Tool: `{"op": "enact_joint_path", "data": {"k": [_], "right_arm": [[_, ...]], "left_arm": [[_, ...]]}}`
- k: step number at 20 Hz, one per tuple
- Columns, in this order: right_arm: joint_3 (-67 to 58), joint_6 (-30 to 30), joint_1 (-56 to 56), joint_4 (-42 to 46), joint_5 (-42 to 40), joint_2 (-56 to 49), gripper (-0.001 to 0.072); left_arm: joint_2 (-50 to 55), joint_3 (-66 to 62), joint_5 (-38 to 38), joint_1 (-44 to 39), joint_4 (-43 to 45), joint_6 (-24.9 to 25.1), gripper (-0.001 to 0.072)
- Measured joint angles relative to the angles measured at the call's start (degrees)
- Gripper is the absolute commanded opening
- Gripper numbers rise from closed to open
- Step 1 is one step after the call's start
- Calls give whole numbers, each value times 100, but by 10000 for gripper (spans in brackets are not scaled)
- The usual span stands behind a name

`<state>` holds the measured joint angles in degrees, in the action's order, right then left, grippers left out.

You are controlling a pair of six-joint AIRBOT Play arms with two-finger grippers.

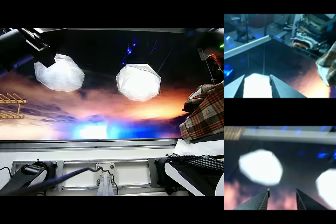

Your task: Fold the clothes and pants, and hang the long-sleeved shirts on hangers.

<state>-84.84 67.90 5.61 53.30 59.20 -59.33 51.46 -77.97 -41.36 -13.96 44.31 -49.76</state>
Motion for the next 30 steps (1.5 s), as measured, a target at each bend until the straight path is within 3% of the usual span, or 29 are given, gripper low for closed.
{"op": "enact_joint_path", "data": {"k": [7,30], "right_arm": [[868,-308,-632,33,0,4,406],[970,-348,-708,96,-39,7,406]], "left_arm": [[22,-85,-170,76,59,0,339],[22,-90,-195,81,66,0,339]]}}
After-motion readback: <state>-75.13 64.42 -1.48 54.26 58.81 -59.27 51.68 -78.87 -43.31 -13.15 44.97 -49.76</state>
